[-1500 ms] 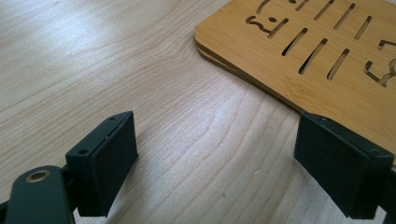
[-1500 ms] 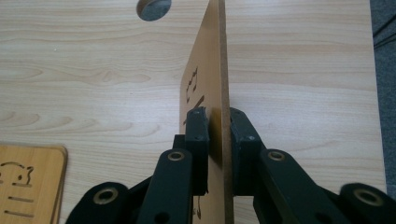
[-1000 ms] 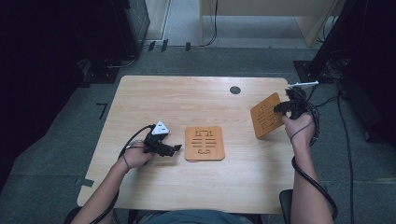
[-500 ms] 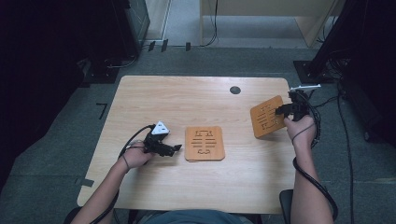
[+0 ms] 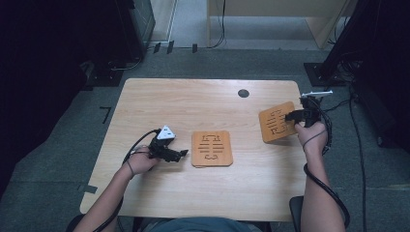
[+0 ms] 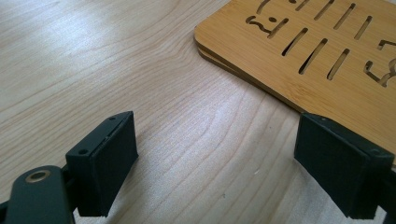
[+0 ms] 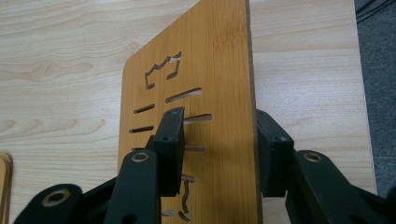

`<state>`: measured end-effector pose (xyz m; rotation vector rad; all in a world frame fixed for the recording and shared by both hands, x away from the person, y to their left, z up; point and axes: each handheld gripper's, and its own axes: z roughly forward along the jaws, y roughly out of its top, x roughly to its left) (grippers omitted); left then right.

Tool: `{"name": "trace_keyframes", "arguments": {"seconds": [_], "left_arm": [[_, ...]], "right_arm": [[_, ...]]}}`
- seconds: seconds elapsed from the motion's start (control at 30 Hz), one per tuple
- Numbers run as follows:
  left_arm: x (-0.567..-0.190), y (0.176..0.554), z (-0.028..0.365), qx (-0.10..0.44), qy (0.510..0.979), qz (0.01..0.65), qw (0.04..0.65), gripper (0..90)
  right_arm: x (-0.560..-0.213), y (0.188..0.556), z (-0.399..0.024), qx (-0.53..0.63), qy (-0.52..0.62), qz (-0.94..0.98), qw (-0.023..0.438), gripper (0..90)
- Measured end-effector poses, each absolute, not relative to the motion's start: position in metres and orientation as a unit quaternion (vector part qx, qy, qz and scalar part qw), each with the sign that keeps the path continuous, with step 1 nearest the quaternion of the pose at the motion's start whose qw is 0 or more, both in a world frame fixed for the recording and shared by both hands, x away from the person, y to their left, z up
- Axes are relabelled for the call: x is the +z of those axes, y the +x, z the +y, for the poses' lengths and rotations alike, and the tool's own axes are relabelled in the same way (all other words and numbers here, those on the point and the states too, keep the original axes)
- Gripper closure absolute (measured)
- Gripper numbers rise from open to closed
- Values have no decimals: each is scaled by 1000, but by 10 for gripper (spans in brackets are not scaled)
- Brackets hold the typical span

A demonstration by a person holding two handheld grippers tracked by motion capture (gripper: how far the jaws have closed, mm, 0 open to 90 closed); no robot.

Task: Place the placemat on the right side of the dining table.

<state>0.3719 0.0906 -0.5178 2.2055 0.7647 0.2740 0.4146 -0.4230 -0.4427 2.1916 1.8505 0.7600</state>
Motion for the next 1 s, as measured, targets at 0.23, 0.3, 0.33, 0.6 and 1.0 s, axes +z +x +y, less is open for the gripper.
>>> {"name": "trace_keyframes", "arguments": {"seconds": [0.23, 0.3, 0.33, 0.6, 1.0], "left_arm": [[-518, 372, 91, 108, 866, 300, 385, 124], [-518, 372, 90, 108, 865, 301, 386, 123], [-518, 372, 90, 108, 866, 300, 385, 123], [-518, 372, 90, 108, 866, 300, 384, 124], [-518, 372, 91, 106, 866, 301, 386, 124]], "right_arm": [[-449, 415, -427, 255, 739, 619, 80, 564], [-451, 415, -428, 254, 739, 619, 80, 553], [-452, 416, -428, 253, 739, 619, 80, 548], [-458, 416, -432, 246, 742, 619, 79, 527], [-464, 417, -436, 254, 745, 614, 66, 522]]}}
